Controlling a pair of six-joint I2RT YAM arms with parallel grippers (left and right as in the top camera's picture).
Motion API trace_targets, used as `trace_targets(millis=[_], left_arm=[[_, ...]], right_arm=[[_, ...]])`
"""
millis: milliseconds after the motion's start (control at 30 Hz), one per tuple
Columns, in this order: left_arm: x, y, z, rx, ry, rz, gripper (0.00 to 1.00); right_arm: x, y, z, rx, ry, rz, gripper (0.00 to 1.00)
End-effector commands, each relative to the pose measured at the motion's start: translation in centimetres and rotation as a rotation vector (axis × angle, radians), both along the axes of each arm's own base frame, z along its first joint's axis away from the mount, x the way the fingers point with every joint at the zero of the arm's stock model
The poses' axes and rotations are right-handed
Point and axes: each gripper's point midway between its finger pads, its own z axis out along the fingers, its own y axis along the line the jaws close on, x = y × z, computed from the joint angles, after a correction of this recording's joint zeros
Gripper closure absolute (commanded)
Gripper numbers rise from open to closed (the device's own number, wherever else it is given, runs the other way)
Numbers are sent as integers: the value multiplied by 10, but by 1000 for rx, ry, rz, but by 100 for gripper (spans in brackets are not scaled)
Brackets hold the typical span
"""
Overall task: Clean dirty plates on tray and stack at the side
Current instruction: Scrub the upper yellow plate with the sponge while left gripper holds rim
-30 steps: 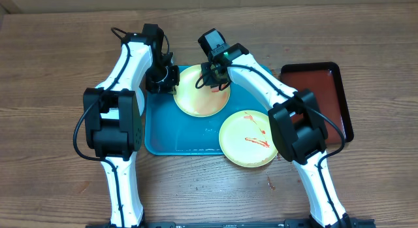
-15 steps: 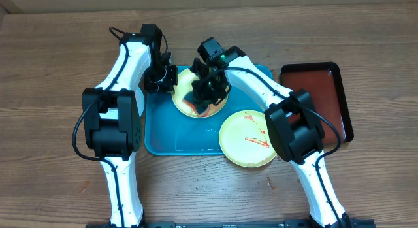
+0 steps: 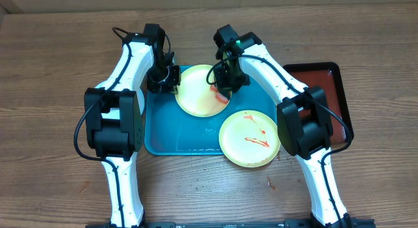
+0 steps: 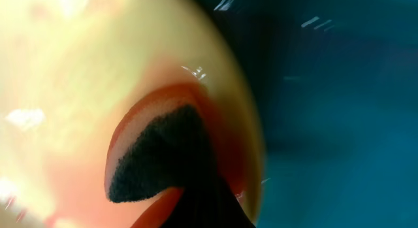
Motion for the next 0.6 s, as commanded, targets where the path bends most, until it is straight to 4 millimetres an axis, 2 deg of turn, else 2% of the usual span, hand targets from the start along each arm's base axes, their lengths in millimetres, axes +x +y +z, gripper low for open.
trace_targets(millis=[0,133,267,367,467,567], left_arm=[[5,3,16,4,-41,7,96],[5,3,16,4,-42,4,96],[5,3,16,4,-42,4,96],[5,3,16,4,-42,4,96],[5,3,16,4,-43,4,95],[5,3,16,4,-43,4,96]], right_arm=[[22,-15,-5,-152,-118,-65,96],[31,24,-3,-56,-196,-20,96],[24,65,-11,65,-201,38,96],[7,86,-30,130,-129,81,96],[-23,107,-46,227,-5,169,96],[-42,113,-45,267,73,189,96]])
